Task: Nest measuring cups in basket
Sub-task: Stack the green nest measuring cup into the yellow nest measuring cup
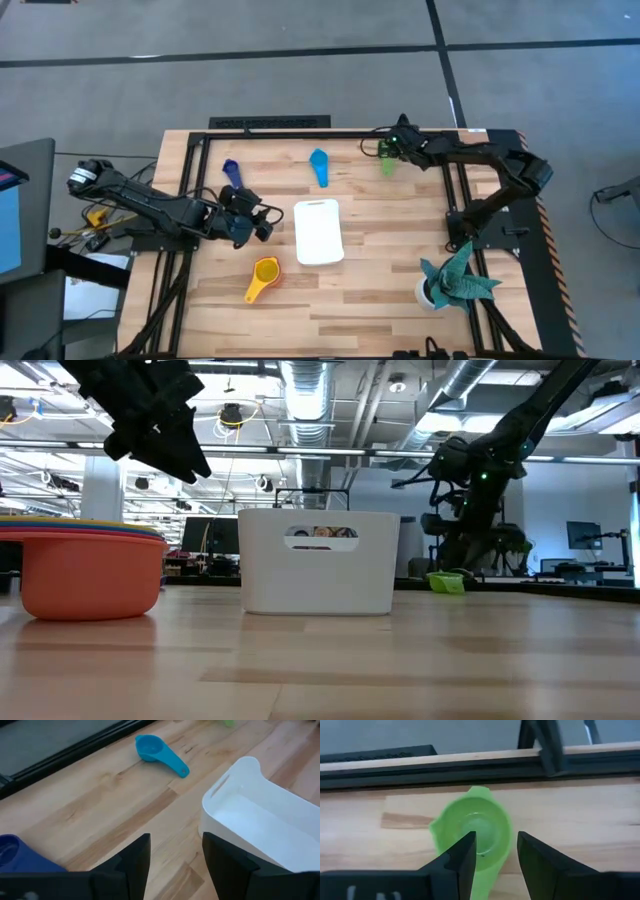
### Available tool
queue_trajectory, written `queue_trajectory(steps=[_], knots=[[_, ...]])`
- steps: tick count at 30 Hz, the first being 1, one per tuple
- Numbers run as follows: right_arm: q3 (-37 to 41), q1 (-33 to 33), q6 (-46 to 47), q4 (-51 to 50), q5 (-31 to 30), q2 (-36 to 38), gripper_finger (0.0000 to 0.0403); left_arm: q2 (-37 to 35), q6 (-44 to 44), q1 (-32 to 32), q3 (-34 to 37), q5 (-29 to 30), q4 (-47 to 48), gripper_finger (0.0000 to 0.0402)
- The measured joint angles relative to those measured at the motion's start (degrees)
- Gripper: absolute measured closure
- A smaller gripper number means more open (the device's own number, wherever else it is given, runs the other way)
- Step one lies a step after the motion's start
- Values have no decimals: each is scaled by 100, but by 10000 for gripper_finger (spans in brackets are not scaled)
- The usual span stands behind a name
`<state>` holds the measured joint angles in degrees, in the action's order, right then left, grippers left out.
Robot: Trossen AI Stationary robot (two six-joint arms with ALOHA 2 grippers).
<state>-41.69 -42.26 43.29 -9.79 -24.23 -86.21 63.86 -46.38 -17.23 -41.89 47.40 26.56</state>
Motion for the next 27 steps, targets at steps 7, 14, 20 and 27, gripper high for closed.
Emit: queue_trajectory(steps=[7,14,20,27], knots=[[0,-105,280,246,-110,-402,243,0,1,-197,0,0,14,232],[0,-233,191,286,-48,-721,254,2,1,-226,0,161,17,232],[-2,-250,-47,323,51,-871,291,2,1,-226,0,243,-53,232],[-2,155,-185,668,-64,-749,387,2,1,-226,0,240,-305,232]])
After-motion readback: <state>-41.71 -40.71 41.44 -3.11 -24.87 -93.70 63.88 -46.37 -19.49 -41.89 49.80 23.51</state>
